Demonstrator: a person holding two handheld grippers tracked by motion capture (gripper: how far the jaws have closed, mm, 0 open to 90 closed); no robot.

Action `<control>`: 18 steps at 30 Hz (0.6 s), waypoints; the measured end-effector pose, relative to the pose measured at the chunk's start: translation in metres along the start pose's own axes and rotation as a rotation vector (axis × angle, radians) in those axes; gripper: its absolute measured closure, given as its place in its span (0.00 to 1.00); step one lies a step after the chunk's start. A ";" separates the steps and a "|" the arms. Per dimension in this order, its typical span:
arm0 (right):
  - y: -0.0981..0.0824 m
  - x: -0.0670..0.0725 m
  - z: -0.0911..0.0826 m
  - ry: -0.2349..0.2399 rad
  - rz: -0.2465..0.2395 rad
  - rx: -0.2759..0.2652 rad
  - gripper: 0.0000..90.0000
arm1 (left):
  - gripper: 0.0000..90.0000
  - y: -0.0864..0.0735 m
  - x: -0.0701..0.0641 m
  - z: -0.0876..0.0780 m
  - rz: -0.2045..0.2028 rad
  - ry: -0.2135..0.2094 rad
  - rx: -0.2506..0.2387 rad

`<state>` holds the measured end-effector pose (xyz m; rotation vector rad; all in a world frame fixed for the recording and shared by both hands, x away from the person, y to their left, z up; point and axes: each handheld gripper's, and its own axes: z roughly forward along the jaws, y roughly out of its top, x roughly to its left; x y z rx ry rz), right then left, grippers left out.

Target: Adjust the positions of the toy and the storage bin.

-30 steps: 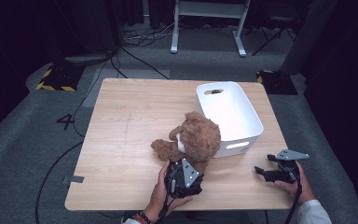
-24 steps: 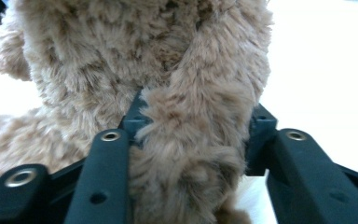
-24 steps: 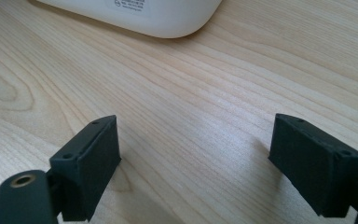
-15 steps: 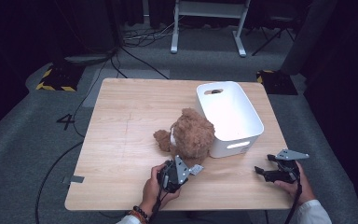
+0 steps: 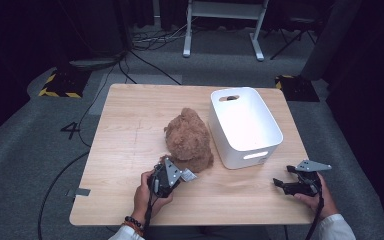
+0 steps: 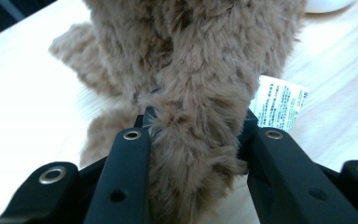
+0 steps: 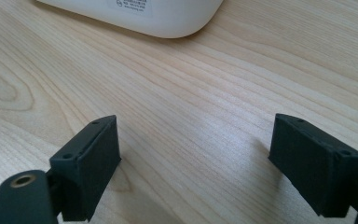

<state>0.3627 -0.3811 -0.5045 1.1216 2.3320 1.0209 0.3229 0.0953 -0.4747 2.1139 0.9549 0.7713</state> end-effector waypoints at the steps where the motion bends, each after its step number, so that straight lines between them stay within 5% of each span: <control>1: 0.000 0.000 0.000 0.000 0.000 0.000 0.18 | 0.76 -0.001 0.004 0.000 0.000 0.005 0.004; 10: 0.000 0.000 0.000 0.000 -0.001 0.000 0.18 | 0.76 -0.008 0.027 0.001 -0.046 0.021 0.008; 18: 0.000 0.000 0.000 0.000 -0.001 0.000 0.18 | 0.68 -0.011 0.032 0.000 -0.065 -0.037 -0.008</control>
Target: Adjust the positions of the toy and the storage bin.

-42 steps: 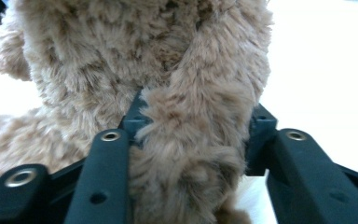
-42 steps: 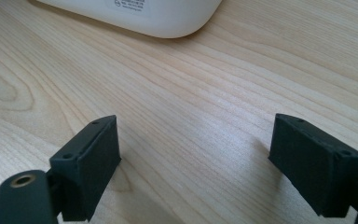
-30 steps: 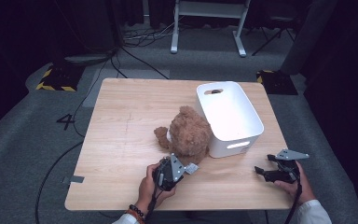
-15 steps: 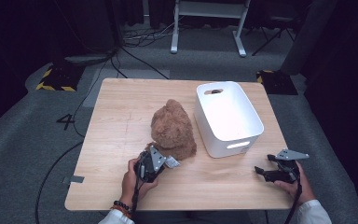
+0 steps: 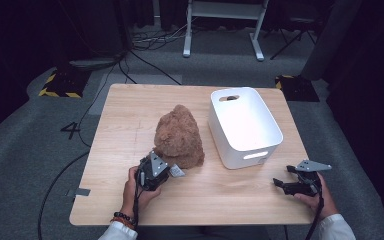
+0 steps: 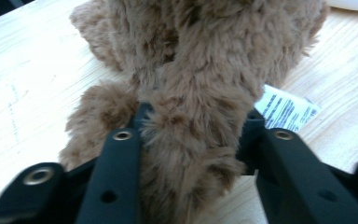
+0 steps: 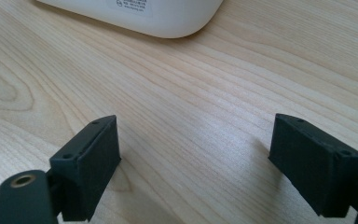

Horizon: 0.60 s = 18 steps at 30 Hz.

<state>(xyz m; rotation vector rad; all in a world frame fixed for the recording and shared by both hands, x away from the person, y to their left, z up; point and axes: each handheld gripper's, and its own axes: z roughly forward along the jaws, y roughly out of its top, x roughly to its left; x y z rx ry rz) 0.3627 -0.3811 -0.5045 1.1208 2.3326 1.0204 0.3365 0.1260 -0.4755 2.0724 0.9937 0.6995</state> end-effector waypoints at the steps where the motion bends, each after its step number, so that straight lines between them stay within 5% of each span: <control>1: 0.000 0.000 0.000 0.000 0.000 0.000 0.18 | 0.68 0.000 -0.001 0.000 -0.001 -0.004 0.000; 11: 0.000 0.000 0.000 0.000 0.000 0.000 0.18 | 0.53 0.003 -0.006 -0.010 -0.021 -0.056 -0.038; 17: 0.000 0.000 0.000 0.000 0.000 0.000 0.18 | 0.24 0.011 -0.015 -0.020 -0.065 -0.108 -0.096; 18: 0.000 0.000 0.000 0.000 0.000 0.000 0.18 | 0.23 0.018 -0.020 -0.022 -0.079 -0.086 -0.106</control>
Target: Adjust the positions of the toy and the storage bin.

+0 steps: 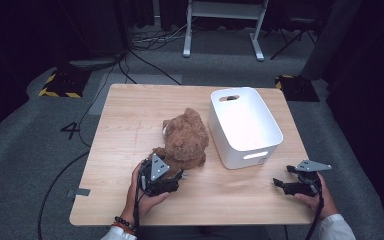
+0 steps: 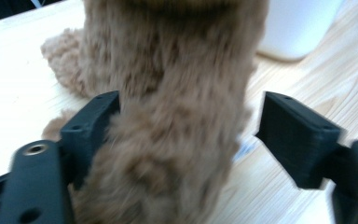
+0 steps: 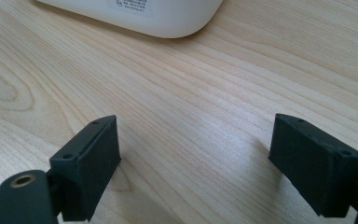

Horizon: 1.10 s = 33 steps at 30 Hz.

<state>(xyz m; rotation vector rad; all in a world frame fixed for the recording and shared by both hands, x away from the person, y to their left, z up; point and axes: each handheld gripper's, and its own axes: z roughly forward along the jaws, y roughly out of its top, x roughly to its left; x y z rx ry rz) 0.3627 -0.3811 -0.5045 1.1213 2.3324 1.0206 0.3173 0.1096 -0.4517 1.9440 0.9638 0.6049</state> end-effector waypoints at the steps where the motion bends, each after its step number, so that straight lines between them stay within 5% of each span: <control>1: 0.000 0.000 0.000 0.000 0.000 0.000 0.18 | 0.22 0.004 -0.003 0.000 -0.002 0.002 -0.014; 9: 0.000 0.000 0.000 0.000 0.000 0.000 0.18 | 0.18 0.024 -0.015 0.010 0.001 0.028 -0.039; 15: 0.000 0.000 0.000 0.000 0.000 0.000 0.18 | 0.18 0.027 -0.006 0.016 -0.049 0.035 -0.054; 22: 0.000 0.000 0.000 0.001 -0.001 0.000 0.18 | 0.17 0.027 0.009 0.029 -0.101 -0.005 -0.046; 26: 0.002 0.001 -0.004 0.016 -0.044 -0.019 0.24 | 0.17 0.025 0.009 0.038 -0.080 -0.014 -0.011; 28: 0.014 0.004 -0.014 0.004 -0.060 -0.077 0.25 | 0.17 0.024 0.008 0.043 -0.073 -0.009 -0.002; 33: 0.060 0.025 -0.052 0.090 -0.161 -0.277 0.27 | 0.21 0.024 0.011 0.050 -0.058 0.008 -0.009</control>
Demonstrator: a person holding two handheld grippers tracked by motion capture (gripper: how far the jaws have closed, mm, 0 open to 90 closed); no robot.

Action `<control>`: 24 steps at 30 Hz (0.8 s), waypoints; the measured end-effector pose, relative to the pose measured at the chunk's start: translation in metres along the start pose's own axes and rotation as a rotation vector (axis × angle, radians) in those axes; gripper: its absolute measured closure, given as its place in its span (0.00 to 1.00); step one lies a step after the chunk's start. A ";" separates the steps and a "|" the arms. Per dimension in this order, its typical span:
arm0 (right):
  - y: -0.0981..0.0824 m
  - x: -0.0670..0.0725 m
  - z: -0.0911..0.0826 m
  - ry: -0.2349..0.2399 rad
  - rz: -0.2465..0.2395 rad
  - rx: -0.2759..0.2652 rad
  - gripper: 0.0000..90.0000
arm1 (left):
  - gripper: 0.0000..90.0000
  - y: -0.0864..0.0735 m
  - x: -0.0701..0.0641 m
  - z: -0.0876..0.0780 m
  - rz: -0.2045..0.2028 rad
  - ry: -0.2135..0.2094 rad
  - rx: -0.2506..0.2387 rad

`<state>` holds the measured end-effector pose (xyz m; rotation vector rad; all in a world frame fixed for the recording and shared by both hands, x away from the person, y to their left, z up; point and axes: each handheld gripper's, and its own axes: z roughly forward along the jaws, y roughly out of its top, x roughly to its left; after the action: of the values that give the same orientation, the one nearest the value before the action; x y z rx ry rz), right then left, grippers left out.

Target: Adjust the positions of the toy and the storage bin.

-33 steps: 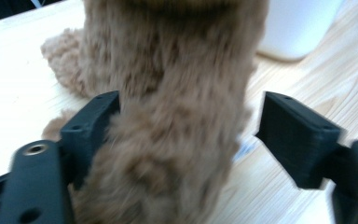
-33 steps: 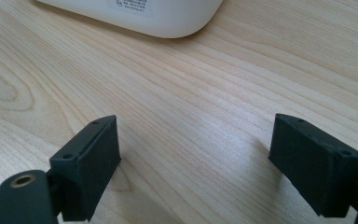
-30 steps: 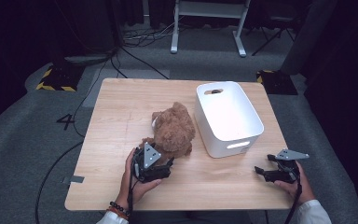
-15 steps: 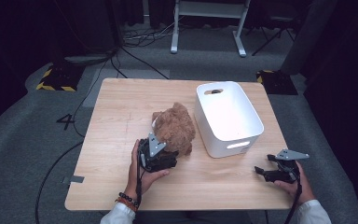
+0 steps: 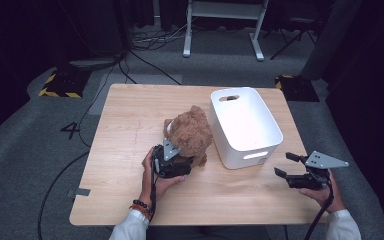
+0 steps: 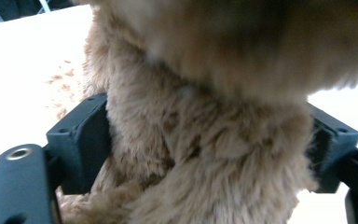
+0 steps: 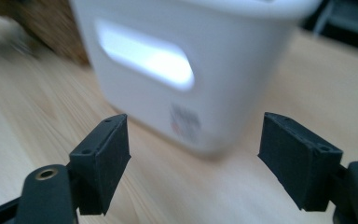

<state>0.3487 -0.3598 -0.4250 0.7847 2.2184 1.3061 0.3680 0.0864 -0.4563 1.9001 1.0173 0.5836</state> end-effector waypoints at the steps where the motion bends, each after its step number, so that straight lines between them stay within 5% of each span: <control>1: 0.012 0.003 -0.002 0.025 -0.022 -0.022 0.27 | 0.24 0.000 0.001 0.001 0.000 0.002 -0.001; 6: 0.059 0.016 0.009 0.092 -0.126 -0.041 0.32 | 0.39 -0.002 0.006 0.006 0.007 0.016 0.002; 9: 0.074 0.022 0.027 0.136 -0.164 0.007 0.36 | 0.47 -0.001 0.008 0.008 0.012 0.014 0.002; 11: 0.079 0.025 0.042 0.154 -0.185 0.058 0.38 | 0.52 0.000 0.008 0.009 0.044 0.029 0.010; 18: 0.084 0.030 0.075 0.174 -0.226 0.142 0.59 | 0.60 0.000 0.009 0.007 0.050 0.038 0.009; 19: 0.086 0.031 0.083 0.217 -0.231 0.169 0.65 | 0.60 -0.001 0.011 0.006 0.048 0.036 0.007; 24: 0.091 0.037 0.092 0.256 -0.264 0.164 0.76 | 0.61 -0.001 0.014 0.004 0.039 0.032 0.007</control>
<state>0.4014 -0.2415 -0.3893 0.3763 2.5534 1.1596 0.3779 0.0966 -0.4591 1.9257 1.0058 0.6361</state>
